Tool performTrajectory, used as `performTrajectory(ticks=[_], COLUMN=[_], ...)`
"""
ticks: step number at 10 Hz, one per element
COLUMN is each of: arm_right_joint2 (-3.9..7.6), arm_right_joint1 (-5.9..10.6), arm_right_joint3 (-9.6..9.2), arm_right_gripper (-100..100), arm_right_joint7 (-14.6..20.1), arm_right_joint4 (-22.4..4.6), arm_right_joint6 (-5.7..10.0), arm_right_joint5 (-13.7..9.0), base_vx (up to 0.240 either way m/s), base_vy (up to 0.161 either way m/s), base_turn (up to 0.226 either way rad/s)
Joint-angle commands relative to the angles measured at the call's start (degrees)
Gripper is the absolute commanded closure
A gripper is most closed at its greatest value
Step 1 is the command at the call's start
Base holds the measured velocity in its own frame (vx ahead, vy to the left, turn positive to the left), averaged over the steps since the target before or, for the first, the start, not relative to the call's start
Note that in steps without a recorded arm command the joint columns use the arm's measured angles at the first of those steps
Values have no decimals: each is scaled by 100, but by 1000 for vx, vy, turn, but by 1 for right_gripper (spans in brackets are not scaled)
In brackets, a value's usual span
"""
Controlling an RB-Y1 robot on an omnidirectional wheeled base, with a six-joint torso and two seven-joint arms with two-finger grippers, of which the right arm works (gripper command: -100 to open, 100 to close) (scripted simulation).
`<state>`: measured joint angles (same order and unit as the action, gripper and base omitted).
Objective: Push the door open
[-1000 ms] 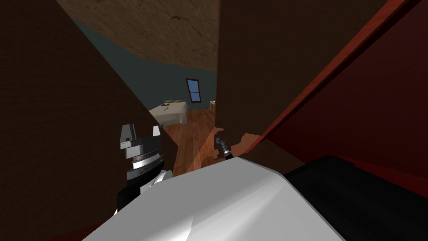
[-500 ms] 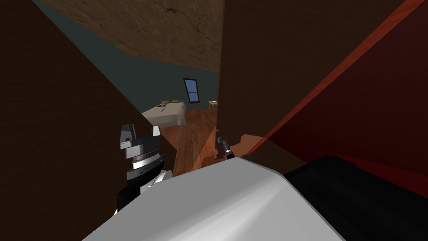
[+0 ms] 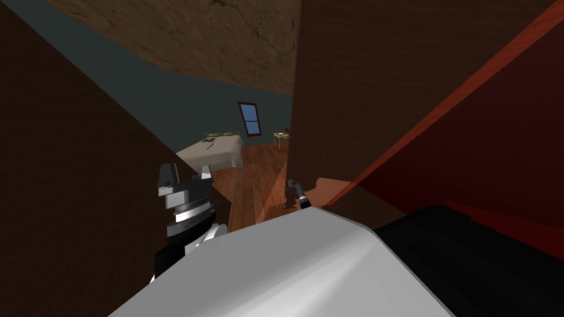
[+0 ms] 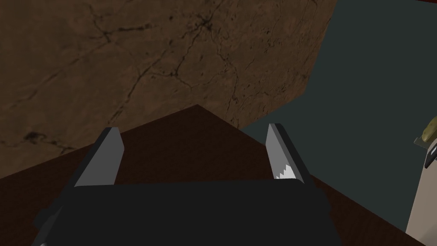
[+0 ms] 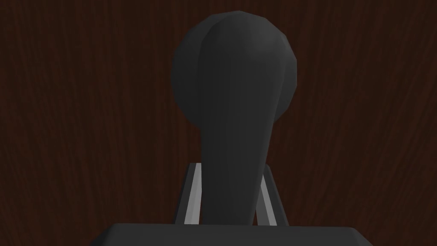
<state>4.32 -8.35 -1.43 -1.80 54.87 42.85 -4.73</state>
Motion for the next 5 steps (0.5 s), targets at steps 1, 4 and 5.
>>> performTrajectory(ticks=[1,4,5], arm_right_joint2=[22,-30,-55], arm_right_joint1=[-10,28,42], arm_right_joint3=[180,384,461], arm_right_gripper=[100,100,100], arm_right_joint7=[-43,-97,-118], arm_right_joint4=[76,44,32], arm_right_joint6=[-49,-57,-60], arm_right_joint5=[-71,-158,-191], base_vx=[158,156,176], base_vy=[72,92,90], base_turn=[-79,-85,-78])
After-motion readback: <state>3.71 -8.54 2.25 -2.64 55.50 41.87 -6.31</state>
